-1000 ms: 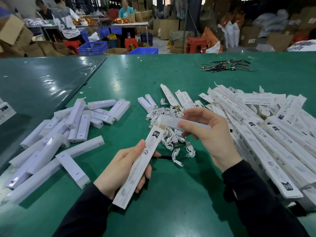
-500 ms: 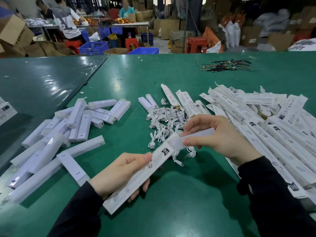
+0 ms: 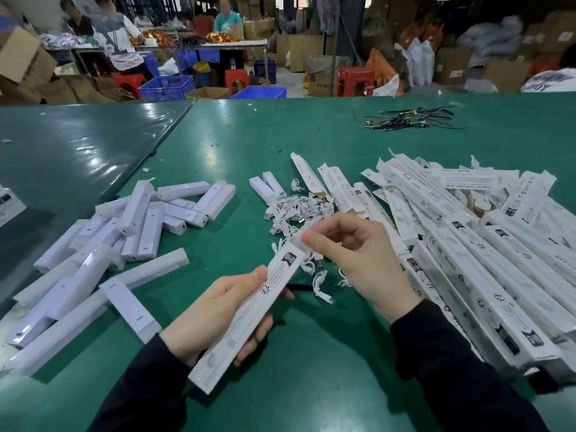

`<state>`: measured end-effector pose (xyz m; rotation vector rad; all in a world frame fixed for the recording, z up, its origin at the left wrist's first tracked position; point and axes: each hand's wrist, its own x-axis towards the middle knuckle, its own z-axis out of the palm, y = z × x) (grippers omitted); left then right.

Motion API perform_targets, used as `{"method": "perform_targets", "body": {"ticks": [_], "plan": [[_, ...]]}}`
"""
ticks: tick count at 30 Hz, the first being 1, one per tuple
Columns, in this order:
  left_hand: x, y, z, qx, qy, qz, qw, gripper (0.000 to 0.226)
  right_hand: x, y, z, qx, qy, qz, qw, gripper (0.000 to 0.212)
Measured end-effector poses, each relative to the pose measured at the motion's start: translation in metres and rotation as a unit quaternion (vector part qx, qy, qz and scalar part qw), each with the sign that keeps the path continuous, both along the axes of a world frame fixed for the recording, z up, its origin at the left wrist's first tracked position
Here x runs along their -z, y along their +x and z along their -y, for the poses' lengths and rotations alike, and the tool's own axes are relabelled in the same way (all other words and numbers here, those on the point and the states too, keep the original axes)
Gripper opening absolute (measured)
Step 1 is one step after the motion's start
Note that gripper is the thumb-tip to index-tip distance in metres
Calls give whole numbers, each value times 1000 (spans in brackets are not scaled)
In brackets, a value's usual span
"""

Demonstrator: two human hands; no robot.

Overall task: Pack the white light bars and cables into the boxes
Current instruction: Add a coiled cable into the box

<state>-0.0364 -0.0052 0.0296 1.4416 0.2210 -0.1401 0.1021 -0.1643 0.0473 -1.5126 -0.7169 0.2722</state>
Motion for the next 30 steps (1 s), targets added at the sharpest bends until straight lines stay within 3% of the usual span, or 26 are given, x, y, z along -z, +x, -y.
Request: {"method": "perform_targets", "body": {"ticks": [7,9,11,13,15,18,22,27,30], "plan": [[0,0,3,-28,-3,15,999,57,3,-5,-4,-51,-39,8,998,39],[0,2,3,-65,-4,29,997,57,4,-1,-1,0,-32,-22,999,31],[1,3,1,-122,-11,44,992,57,4,5,4,75,-111,26,991,23],[2,3,-3,-176,-35,54,982,57,7,7,7,94,-276,151,944,32],[4,3,-5,-216,-61,57,973,55,8,4,8,84,-415,240,873,42],[6,5,-8,-256,-61,69,962,49,7,2,8,17,-504,266,822,43],[9,8,-4,-294,2,59,954,40,4,-1,6,-24,-447,293,844,19],[9,11,5,-286,17,37,957,40,1,-15,1,-23,-249,284,926,11],[11,11,8,-282,26,38,958,42,6,-28,-5,-83,-224,353,905,10]]}}
